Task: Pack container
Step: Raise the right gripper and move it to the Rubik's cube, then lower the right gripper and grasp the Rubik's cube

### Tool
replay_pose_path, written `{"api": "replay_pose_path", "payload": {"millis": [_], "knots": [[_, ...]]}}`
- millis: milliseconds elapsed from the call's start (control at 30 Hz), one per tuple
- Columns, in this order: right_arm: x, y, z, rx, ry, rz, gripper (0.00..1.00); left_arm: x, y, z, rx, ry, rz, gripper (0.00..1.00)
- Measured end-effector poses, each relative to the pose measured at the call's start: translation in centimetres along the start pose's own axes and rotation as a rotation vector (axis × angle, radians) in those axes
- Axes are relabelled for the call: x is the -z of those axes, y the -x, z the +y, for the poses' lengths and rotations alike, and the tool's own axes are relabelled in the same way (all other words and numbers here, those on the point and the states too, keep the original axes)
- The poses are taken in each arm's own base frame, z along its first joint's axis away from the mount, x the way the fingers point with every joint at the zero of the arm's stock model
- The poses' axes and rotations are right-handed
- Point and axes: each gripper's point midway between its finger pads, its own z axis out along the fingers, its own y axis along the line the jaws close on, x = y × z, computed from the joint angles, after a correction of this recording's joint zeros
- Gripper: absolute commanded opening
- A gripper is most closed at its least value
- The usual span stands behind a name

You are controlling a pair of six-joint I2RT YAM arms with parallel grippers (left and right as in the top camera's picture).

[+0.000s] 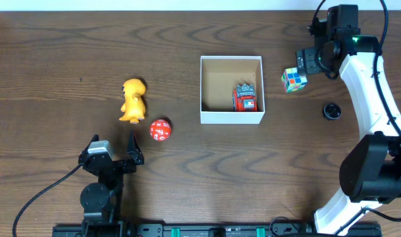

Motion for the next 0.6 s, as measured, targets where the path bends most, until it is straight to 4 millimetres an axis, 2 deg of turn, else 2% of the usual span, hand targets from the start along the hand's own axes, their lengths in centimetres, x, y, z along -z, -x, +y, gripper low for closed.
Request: {"api": "replay_pose_path", "payload": {"millis": [100, 367, 467, 600], "knots": [[-1.3, -0.3, 0.5, 0.011, 0.030, 0.023, 0.94, 0.0, 0.0, 0.0, 0.000, 0.000, 0.000, 0.98], [-7.6, -3.3, 2.0, 0.022, 0.096, 0.161, 0.96, 0.0, 0.0, 0.0, 0.000, 0.000, 0.000, 0.98], [-8.8, -3.4, 2.4, 0.019, 0.116, 0.164, 0.96, 0.0, 0.0, 0.0, 0.000, 0.000, 0.000, 0.98], [-9.3, -2.7, 2.4, 0.018, 0.121, 0.137, 0.95, 0.0, 0.0, 0.0, 0.000, 0.000, 0.000, 0.98]]}}
